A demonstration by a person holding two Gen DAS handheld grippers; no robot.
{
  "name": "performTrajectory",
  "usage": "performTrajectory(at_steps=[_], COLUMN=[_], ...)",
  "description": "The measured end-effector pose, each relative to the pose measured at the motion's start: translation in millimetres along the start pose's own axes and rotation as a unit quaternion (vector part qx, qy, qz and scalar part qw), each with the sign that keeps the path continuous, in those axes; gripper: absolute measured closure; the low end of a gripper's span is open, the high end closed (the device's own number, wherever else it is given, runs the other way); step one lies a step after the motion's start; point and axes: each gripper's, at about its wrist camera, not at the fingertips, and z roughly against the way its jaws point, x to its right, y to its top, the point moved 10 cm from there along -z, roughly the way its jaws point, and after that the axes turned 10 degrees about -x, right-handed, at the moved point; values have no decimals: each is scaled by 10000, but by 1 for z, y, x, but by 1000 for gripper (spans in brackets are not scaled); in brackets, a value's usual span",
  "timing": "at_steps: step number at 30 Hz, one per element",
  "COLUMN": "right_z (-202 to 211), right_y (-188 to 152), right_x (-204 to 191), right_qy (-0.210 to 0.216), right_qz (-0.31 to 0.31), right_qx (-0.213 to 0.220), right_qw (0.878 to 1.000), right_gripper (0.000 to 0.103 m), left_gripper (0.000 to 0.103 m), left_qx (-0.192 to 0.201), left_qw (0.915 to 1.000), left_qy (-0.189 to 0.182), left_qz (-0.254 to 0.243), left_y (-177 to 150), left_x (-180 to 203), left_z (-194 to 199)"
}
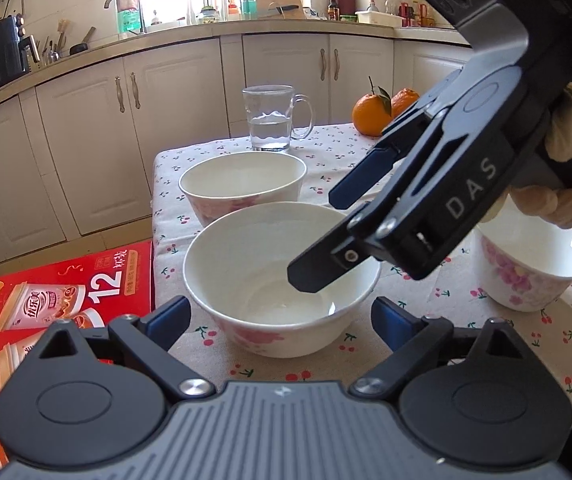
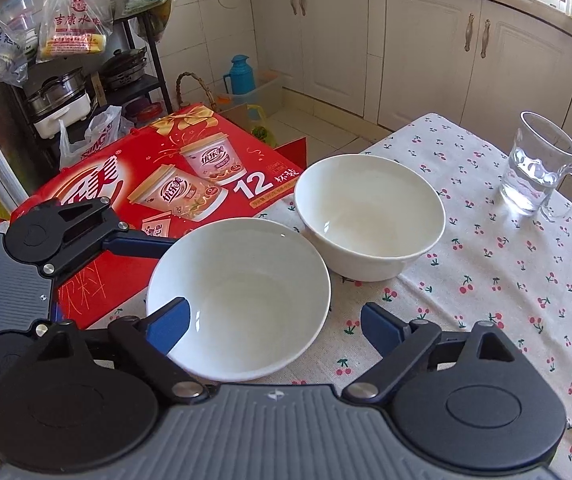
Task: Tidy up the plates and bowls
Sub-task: 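Grasp the rim of another white bowl with the right gripper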
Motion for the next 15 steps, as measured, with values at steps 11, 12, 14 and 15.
performTrajectory(at_steps=[11,12,14,15], right_z=[-10,-10,-10,-11], right_y=[5,5,6,6], right_x=[1,1,2,3], right_qy=[276,333,400,410], right_qz=[-45,-69,-111,-115], right_qx=[-86,-78,-84,-86], right_qw=[9996,9994,9991,9991], right_gripper=[30,31,34,34], left_gripper=[12,12,14,14], left_qx=[21,21,21,24], left_qw=[10000,10000,10000,10000], left_qy=[-31,-55,-83,-86], left_qz=[38,42,41,31], left_y=[1,1,1,1], left_x=[-2,-2,-2,-2], left_z=[0,1,1,1])
